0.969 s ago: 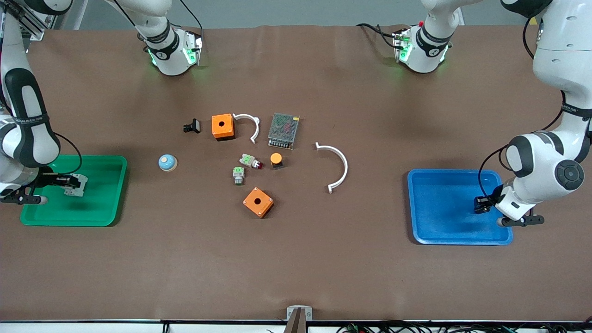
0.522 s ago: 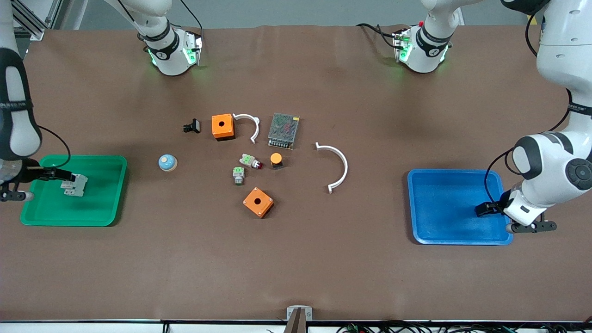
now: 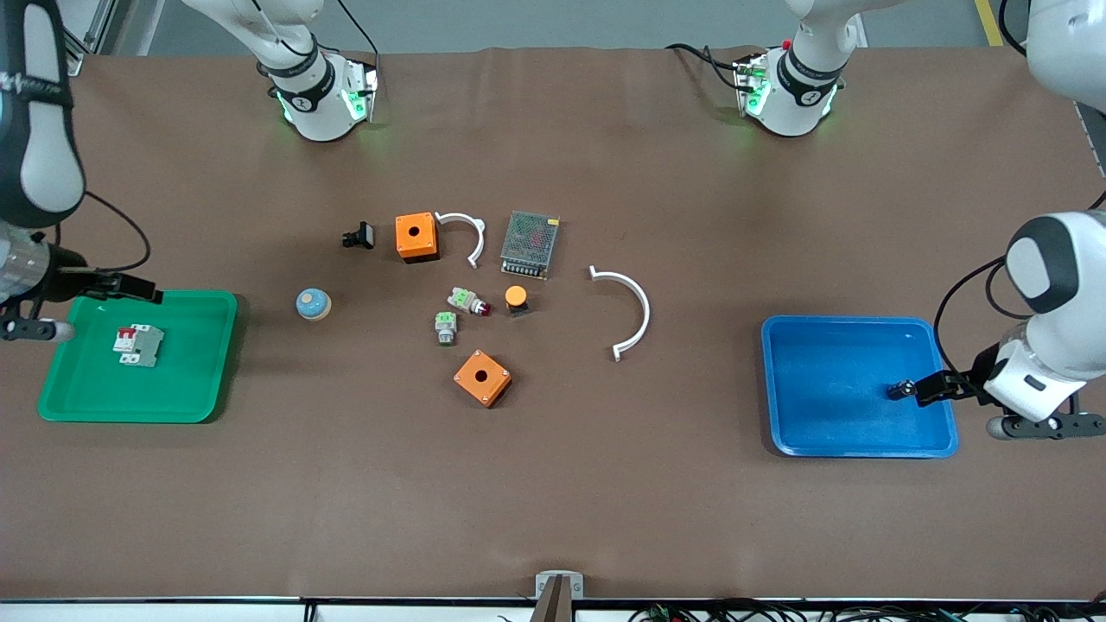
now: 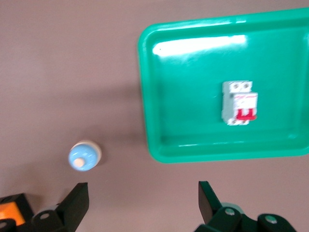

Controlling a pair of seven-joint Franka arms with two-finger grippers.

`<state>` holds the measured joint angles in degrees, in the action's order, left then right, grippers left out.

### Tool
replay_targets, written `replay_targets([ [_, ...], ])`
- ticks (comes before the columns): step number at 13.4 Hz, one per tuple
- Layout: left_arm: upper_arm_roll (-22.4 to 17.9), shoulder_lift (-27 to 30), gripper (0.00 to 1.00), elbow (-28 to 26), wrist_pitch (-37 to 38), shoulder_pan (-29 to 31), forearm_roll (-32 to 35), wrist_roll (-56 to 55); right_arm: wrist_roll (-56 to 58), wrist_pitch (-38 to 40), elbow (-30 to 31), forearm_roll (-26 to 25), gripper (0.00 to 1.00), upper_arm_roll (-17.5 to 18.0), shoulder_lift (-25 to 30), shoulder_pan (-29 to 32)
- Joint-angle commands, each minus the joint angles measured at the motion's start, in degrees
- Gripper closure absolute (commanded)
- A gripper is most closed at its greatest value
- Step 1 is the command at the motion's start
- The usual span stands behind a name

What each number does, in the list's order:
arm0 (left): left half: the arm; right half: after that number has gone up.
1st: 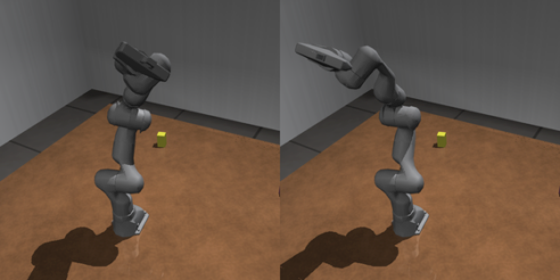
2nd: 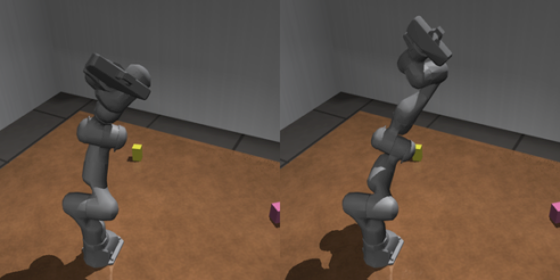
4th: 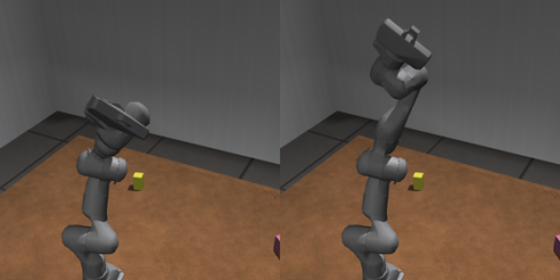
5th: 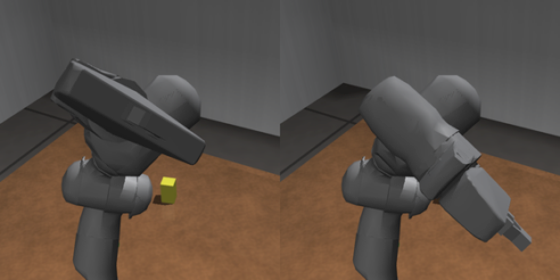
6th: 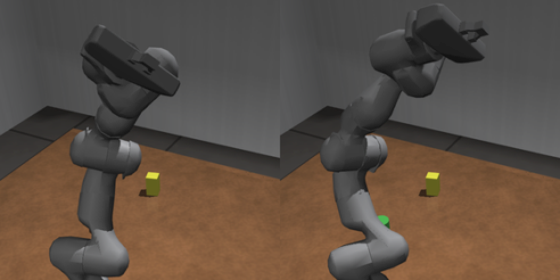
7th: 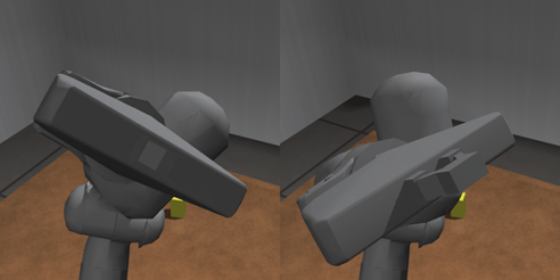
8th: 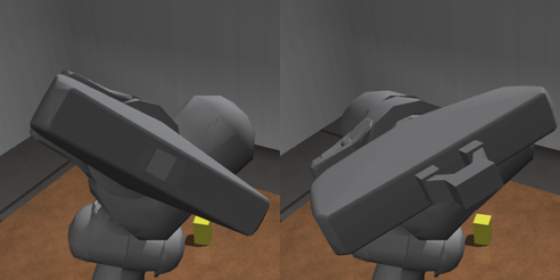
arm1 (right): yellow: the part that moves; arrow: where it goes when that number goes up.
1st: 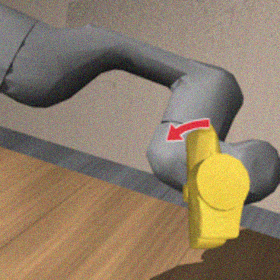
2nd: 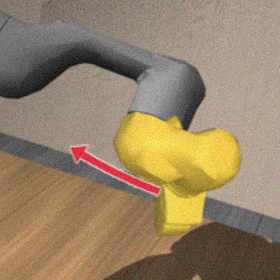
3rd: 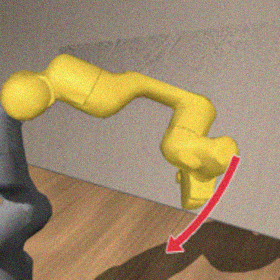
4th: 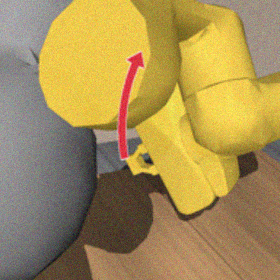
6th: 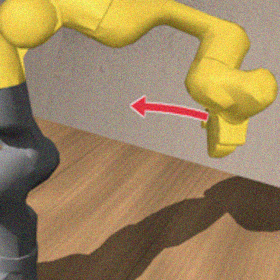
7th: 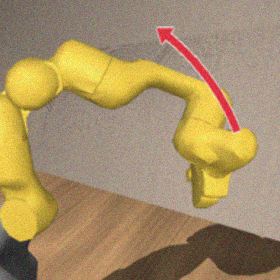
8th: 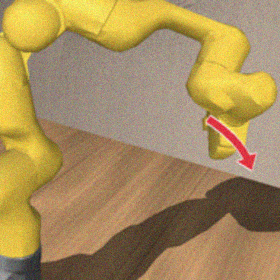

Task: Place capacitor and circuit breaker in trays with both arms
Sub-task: 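Lower the capacitor into the blue tray while the right gripper lowers the breaker, then open both grippers and lift them away from the trays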

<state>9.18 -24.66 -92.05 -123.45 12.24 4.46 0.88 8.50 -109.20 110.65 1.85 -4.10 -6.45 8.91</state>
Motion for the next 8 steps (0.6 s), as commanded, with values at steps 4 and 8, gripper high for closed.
replay_targets([
  [4, 3.1, 7.5, 0.0, 1.2, 9.3, -0.8, 1.1, -2.0, -6.7, 0.6, 5.0, 0.2, 0.0, -0.2, 8.6, -6.0],
  [8, 3.6, 9.9, 0.0, 5.5, 18.8, -0.4, 1.1, -0.9, -8.3, 3.8, 2.1, 0.3, 0.0, -0.2, 10.6, -7.8],
])
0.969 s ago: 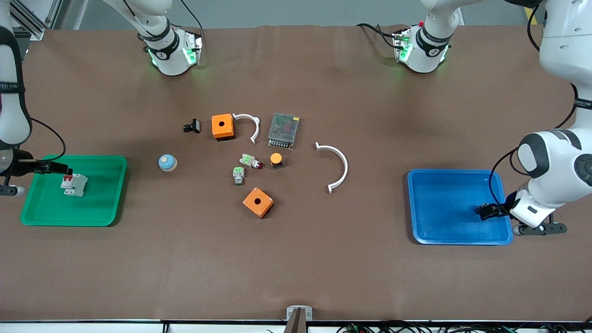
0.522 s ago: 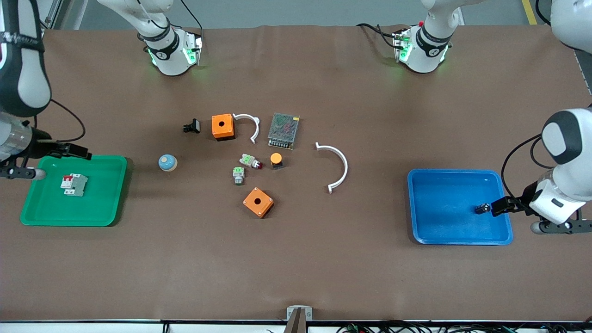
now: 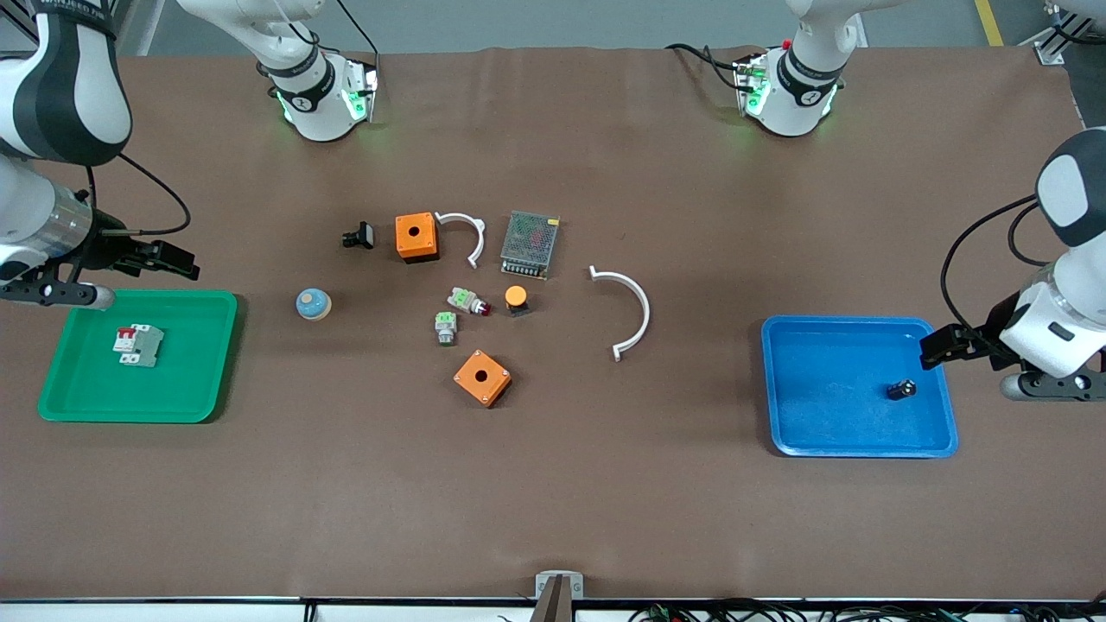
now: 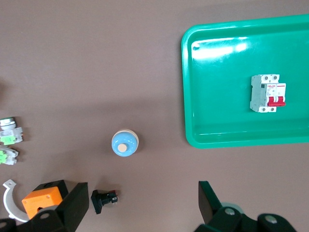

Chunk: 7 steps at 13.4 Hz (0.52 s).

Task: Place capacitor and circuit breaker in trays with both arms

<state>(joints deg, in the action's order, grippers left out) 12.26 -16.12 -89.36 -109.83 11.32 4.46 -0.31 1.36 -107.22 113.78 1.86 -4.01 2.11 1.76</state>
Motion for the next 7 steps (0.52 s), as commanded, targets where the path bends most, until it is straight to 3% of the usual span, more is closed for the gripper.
replay_targets([
  [1, 0.7, 1.7, 0.0, 4.9, 9.1, 0.4, 1.1, 0.4, -1.2, 4.1, -3.8, 0.3, 0.0, -0.3, 1.7, -0.6],
  [4, 1.1, 4.4, 0.0, 8.2, 18.0, 0.2, 0.4, 0.2, -1.2, 10.4, -12.6, 0.2, 0.0, -0.3, 1.2, -1.6],
  [7, 2.6, 10.1, 0.0, 7.7, 18.9, -0.3, 0.1, -0.3, -1.1, 11.3, -16.8, 0.2, 0.0, -0.4, 0.6, -1.6],
])
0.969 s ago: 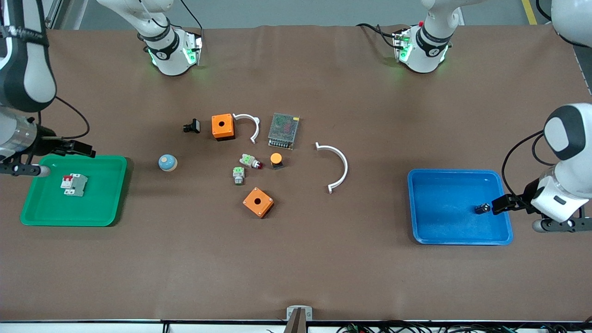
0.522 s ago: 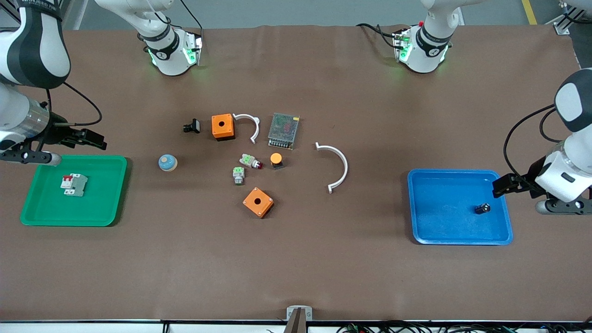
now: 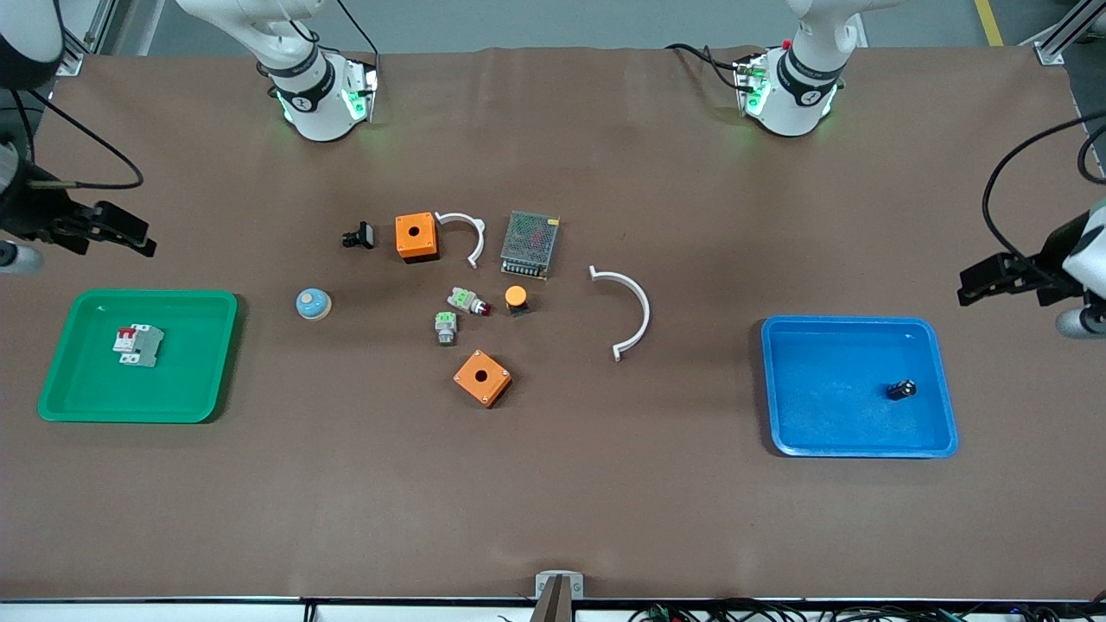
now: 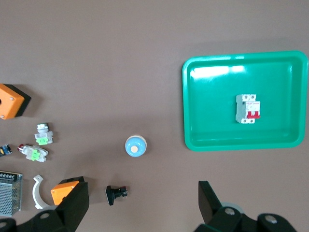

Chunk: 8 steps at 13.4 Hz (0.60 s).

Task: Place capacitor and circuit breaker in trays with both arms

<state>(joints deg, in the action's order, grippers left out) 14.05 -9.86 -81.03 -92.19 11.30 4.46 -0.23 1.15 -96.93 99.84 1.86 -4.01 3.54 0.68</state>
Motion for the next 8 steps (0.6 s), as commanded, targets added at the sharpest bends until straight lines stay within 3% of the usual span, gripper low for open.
replay_targets([
  [1, -0.6, 5.2, 0.0, -1.3, 2.0, -3.4, 0.2, -0.6, -0.4, 1.0, -5.1, 0.3, 0.0, -0.4, -2.4, -0.3],
  [2, -5.0, 6.9, 0.0, -3.2, 4.0, -7.3, 0.0, -0.1, -0.4, 1.1, -6.7, 0.3, 0.0, -0.5, -3.4, -0.2],
  [3, -6.6, 9.4, 0.0, -6.2, 4.1, -9.4, -0.9, -0.3, -0.3, 1.0, -7.4, 0.2, 0.0, -0.5, -3.6, -0.2],
  [8, -9.7, 16.8, 0.0, -14.8, 3.3, -13.8, -2.0, -1.8, -0.2, 1.2, -11.4, -0.4, 0.0, -0.5, -5.9, -0.3],
])
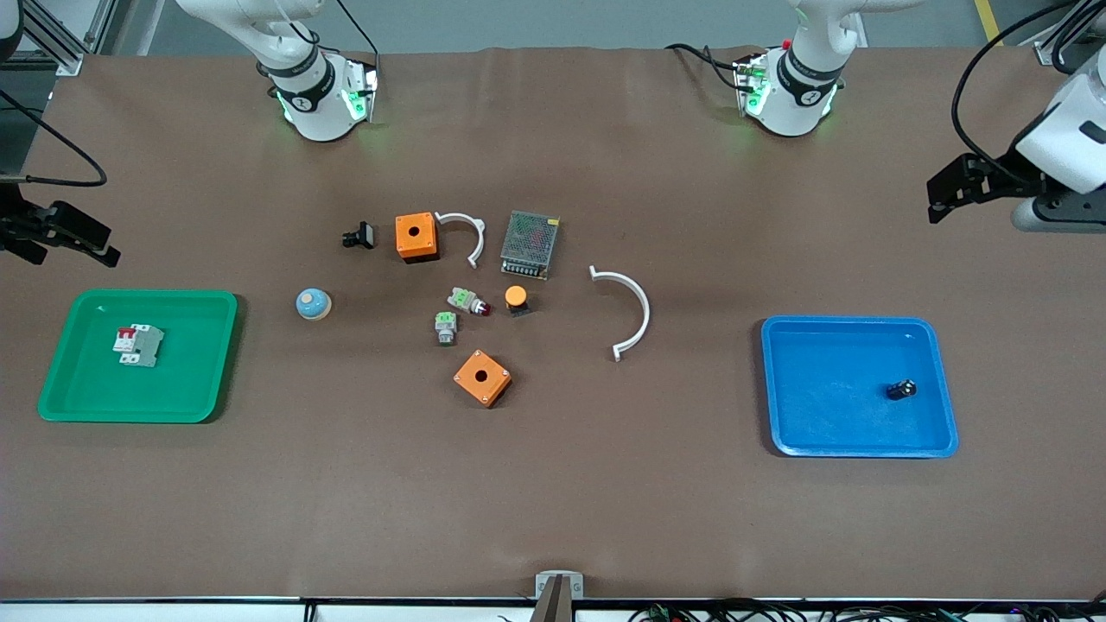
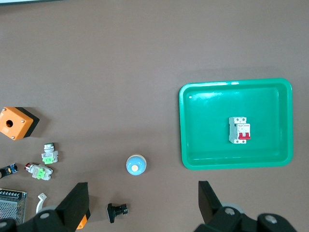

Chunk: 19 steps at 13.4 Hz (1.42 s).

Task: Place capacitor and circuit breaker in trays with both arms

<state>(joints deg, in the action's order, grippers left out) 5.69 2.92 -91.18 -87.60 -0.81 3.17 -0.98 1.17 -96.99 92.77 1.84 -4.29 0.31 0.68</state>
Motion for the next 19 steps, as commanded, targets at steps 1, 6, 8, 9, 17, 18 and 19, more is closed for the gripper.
replay_targets([
  [1, -1.2, 4.1, 0.0, -4.7, -1.4, -1.7, -0.7, -2.1, -0.2, 2.0, -6.0, 0.0, 0.0, -0.2, -3.4, -0.2],
  [6, -1.1, 2.3, 0.0, -2.2, -2.1, -1.7, -2.8, -1.7, -0.2, 3.4, -7.7, 0.4, 0.0, -0.2, -3.2, -0.2],
  [8, -1.1, 0.2, 0.0, 0.3, -1.6, -1.6, -2.7, -1.4, -0.2, 4.1, -7.9, 0.2, 0.0, -0.2, -3.1, -0.2],
  [9, -1.1, 0.2, 0.0, 0.7, -1.5, -1.3, -2.6, -1.5, -0.2, 4.3, -8.2, 0.2, 0.0, -0.2, -3.1, -0.2],
  [17, -1.5, -1.2, 0.0, 2.6, -0.4, -1.2, -2.0, -1.8, -0.3, 4.4, -8.7, 0.2, 0.0, -0.2, -3.0, -0.2],
  [18, -1.5, -1.2, 0.0, 2.6, -0.3, -1.0, -2.0, -1.9, -0.3, 4.4, -8.7, -0.2, 0.0, -0.2, -3.0, -0.2],
  [19, -1.5, -1.2, 0.0, 2.6, 0.0, -0.5, -2.0, -1.8, -0.2, 4.4, -9.2, -0.3, 0.0, -0.2, -3.0, -0.2],
])
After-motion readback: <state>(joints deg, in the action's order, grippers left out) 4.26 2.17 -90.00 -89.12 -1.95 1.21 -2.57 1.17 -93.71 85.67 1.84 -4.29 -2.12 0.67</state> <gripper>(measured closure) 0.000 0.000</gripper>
